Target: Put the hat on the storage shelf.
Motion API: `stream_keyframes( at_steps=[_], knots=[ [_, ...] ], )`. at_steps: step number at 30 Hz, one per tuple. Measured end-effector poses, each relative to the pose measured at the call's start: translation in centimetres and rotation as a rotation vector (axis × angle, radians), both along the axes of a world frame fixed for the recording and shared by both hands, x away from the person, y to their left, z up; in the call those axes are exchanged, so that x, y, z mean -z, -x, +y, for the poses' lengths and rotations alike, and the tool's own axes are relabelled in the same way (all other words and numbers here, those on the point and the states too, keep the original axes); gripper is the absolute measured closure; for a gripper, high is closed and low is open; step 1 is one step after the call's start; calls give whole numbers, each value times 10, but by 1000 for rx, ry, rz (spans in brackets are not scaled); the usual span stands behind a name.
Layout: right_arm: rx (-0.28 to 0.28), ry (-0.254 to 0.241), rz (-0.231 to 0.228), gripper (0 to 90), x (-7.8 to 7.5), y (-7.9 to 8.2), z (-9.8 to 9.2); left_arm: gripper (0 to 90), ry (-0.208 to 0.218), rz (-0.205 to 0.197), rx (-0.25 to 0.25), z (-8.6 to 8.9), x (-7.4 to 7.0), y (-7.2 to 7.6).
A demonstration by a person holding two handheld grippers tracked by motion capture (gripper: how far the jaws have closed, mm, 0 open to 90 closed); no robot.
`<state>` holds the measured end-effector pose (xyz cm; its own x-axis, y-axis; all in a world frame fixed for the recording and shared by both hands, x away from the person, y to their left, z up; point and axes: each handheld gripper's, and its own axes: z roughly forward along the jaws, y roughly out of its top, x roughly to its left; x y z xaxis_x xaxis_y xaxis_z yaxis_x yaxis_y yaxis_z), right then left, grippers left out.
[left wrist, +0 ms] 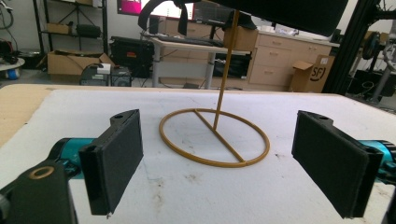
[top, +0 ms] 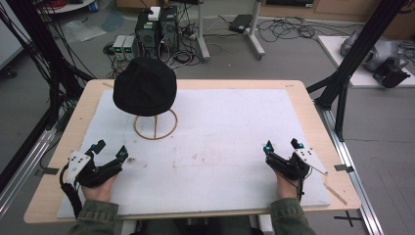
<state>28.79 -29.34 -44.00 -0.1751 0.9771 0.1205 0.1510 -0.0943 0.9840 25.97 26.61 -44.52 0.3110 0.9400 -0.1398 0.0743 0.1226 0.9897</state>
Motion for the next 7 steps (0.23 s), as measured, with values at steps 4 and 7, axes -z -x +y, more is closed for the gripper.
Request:
stream_keyframes(
  at_steps=[4, 7],
  knots=[
    [4, 2, -1, 65, 0, 0, -1, 166, 1, 6, 3, 0, 0, -1],
    [6, -2, 2, 64, 0, 0, -2, 165, 5, 11, 5, 0, 1, -2]
  ],
)
